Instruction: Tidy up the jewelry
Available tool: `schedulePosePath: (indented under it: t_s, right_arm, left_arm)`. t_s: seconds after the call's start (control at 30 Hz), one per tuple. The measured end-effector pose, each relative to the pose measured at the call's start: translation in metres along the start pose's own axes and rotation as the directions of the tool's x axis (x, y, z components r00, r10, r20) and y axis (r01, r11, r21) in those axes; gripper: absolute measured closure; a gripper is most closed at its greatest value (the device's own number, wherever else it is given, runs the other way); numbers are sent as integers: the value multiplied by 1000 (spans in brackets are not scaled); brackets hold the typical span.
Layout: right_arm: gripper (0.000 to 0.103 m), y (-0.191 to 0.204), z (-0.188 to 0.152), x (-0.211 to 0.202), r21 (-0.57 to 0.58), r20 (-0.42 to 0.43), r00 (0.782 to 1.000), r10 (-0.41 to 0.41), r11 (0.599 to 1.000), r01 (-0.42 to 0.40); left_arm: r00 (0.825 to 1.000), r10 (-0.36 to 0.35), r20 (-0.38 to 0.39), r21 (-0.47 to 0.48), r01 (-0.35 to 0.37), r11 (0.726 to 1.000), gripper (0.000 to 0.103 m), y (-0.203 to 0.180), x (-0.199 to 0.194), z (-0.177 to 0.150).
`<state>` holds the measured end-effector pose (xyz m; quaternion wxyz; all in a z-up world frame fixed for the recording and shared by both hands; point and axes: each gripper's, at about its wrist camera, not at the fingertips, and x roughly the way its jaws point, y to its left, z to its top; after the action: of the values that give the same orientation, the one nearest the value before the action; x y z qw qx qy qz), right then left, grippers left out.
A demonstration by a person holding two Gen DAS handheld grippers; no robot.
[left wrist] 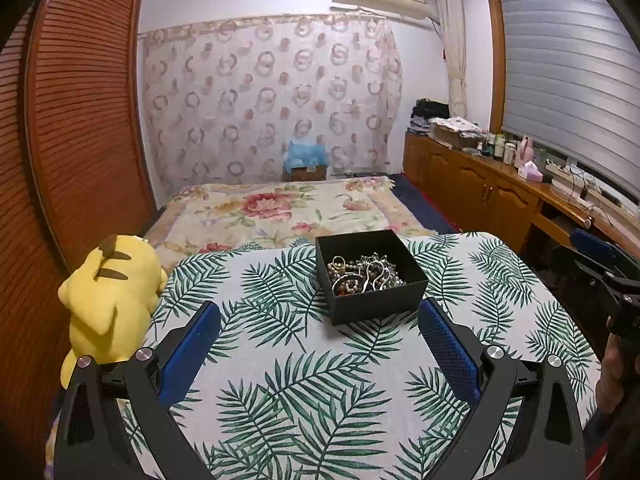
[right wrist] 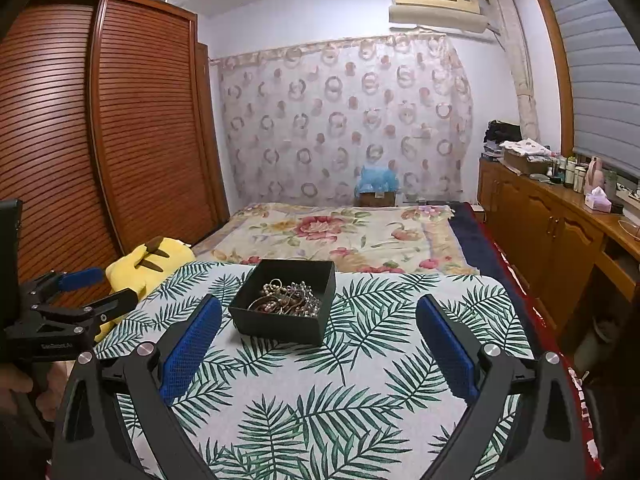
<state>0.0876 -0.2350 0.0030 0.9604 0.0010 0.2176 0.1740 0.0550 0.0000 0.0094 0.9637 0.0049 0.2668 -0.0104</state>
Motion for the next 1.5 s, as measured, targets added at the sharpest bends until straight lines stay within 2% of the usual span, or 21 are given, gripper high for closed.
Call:
schedulePosePath:
  t_s: [1.5]
  right_arm:
    - [4, 6, -7, 0, 4, -7, 1000, 2, 1000, -2]
  left_arm:
    - [1000, -12, 7, -7, 13, 1000, 8, -4, -9, -4]
